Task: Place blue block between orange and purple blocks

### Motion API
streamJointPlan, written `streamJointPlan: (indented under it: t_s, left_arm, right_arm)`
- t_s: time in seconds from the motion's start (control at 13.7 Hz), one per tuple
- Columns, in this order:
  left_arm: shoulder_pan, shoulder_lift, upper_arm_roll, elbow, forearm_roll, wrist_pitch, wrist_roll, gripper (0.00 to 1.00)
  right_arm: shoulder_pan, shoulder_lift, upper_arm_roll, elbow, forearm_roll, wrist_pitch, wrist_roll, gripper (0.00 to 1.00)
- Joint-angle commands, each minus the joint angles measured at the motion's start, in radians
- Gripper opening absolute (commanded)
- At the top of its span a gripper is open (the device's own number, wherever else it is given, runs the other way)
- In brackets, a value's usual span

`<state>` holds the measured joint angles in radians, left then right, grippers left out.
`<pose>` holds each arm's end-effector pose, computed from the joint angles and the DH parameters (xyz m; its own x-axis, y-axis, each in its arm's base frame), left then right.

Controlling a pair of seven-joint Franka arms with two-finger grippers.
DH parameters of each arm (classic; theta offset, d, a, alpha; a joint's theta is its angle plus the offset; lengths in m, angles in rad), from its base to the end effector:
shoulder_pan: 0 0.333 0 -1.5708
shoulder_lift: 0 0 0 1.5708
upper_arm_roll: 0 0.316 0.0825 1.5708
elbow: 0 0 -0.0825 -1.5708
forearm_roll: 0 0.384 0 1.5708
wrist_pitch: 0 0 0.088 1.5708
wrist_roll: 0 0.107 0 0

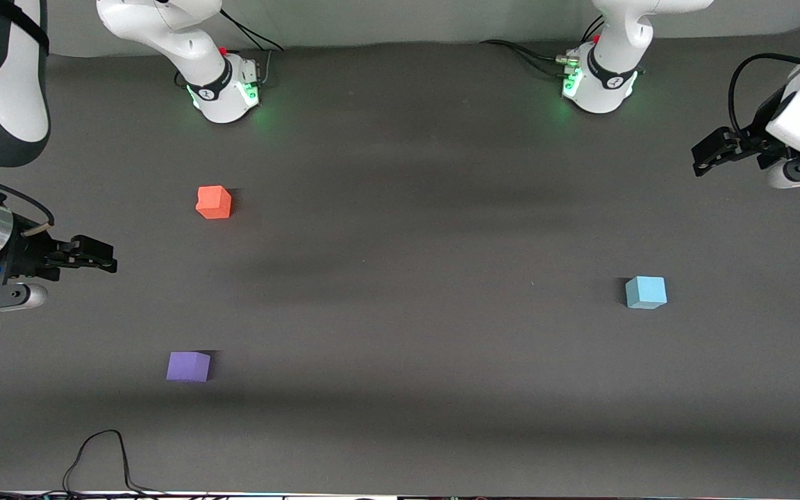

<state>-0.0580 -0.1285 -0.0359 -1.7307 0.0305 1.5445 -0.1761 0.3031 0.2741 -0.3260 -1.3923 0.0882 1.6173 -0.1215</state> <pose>0.5074 -0.0456 0.6155 0.9952 0.0835 -0.0507 0.0812 -0.9957 -0.0447 0.6350 0.0212 0.5567 0.9941 0.1026 -0.0346 0.1025 -0.9947 -0.0054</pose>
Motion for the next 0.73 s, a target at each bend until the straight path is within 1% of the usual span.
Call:
streamJointPlan:
  t_s: [0.0, 0.22, 0.66]
  left_arm:
    - [-0.006, 0.003, -0.002, 0.011, -0.006, -0.001, -0.009, 1.0]
    - [-0.005, 0.021, -0.002, 0.033, -0.006, -0.014, -0.009, 1.0]
    - [-0.003, 0.021, -0.002, 0.034, -0.006, -0.004, 0.003, 1.0]
  right_arm:
    - [0.013, -0.084, -0.008, -0.117, 0.018, 0.065, -0.007, 1.0]
    - [0.034, -0.113, -0.01, -0.165, 0.018, 0.078, 0.009, 1.0]
    - [0.036, -0.118, -0.011, -0.171, 0.016, 0.082, 0.013, 1.0]
